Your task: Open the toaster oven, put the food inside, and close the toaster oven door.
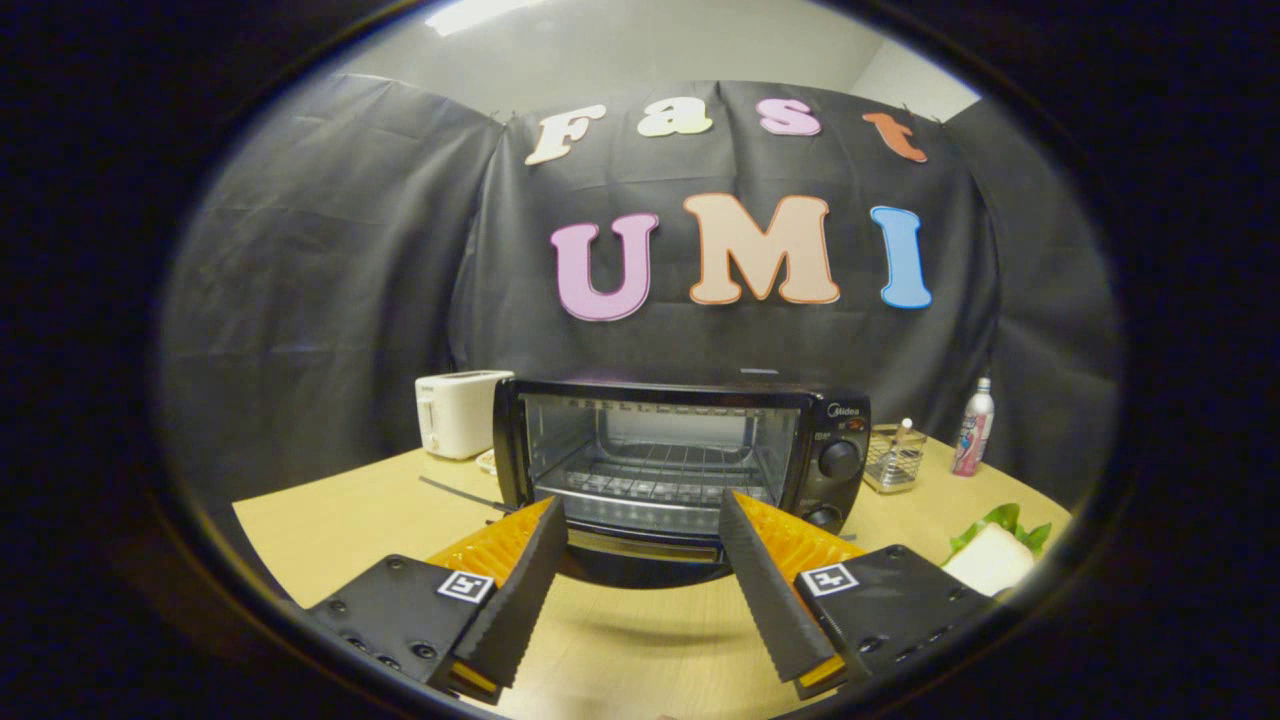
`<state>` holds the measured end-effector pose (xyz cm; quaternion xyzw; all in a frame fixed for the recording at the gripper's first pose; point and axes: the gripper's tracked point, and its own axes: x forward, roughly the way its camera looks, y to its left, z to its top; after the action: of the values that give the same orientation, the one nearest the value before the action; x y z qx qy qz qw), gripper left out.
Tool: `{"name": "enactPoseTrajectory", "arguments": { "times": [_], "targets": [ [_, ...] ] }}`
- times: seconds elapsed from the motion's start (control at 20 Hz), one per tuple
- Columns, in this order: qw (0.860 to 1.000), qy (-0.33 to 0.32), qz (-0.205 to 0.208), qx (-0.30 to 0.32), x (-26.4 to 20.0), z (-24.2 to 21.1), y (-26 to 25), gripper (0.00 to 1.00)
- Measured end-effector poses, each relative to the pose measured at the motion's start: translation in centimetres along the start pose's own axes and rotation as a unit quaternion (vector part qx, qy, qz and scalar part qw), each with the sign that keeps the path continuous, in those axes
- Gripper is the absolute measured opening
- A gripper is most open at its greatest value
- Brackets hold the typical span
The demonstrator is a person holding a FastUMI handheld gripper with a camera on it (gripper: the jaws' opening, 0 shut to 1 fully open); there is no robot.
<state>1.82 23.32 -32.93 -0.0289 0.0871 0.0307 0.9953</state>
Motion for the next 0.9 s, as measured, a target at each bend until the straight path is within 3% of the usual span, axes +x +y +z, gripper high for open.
{"name": "enactPoseTrajectory", "arguments": {
  "times": [0.5,0.9],
  "targets": [
    [0.996,0.089,0.026,-0.011,-1.5,-4.2,0.4,0.95],
    [0.978,0.195,0.045,0.056,-1.5,-10.4,0.1,0.95]
  ]
}}
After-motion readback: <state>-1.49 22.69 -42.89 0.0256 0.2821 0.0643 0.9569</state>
